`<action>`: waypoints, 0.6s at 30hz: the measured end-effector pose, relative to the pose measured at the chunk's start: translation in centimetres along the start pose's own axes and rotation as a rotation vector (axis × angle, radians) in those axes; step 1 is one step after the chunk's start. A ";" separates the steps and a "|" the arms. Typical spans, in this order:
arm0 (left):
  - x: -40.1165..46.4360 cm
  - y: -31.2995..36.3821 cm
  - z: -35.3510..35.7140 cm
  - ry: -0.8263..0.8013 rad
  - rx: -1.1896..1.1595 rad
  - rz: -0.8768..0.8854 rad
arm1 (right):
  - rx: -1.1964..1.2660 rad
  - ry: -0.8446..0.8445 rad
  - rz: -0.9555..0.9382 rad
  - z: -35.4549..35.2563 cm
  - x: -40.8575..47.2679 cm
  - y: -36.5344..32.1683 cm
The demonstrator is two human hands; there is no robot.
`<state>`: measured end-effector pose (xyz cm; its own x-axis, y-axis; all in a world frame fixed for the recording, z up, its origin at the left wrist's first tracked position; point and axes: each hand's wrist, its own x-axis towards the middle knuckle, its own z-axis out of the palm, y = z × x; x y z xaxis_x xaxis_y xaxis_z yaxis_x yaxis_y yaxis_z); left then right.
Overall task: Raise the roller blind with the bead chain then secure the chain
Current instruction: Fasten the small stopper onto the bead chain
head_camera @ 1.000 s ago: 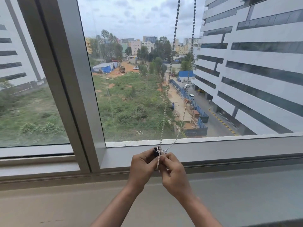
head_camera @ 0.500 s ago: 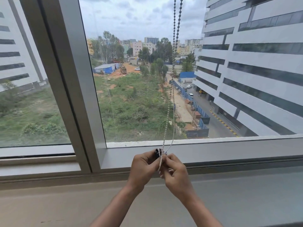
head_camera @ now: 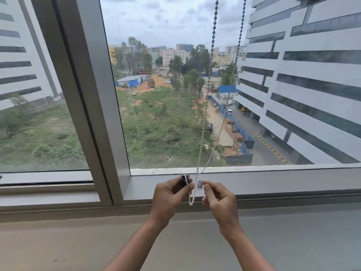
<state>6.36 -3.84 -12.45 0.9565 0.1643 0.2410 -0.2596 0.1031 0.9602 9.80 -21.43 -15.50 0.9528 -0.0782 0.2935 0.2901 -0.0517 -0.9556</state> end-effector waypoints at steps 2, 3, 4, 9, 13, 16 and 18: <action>0.1 0.1 -0.3 0.027 -0.024 -0.016 | -0.185 0.041 0.007 -0.1 1.5 1.3; 0.1 0.1 -0.4 0.036 -0.038 -0.021 | -0.295 0.031 0.001 -0.2 2.3 1.9; 0.1 0.1 -0.5 0.042 -0.042 -0.020 | -0.392 0.008 -0.008 -0.3 3.1 2.4; 0.2 0.3 -1.0 0.060 -0.033 -0.019 | -0.698 -0.238 -0.030 0.5 6.4 4.3; 0.2 0.5 -1.2 0.060 -0.049 -0.022 | -0.804 -0.402 -0.027 1.7 8.4 4.9; 0.3 0.8 -1.4 0.058 -0.070 -0.025 | -0.923 -0.528 -0.053 2.4 9.3 5.1; 0.3 1.0 -1.5 0.062 -0.077 -0.026 | -1.025 -0.591 -0.068 2.6 9.7 5.4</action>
<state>6.22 -2.26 -11.64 0.9537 0.2205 0.2044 -0.2462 0.1826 0.9519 20.87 -19.91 -17.91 0.9100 0.4136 0.0278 0.3905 -0.8329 -0.3920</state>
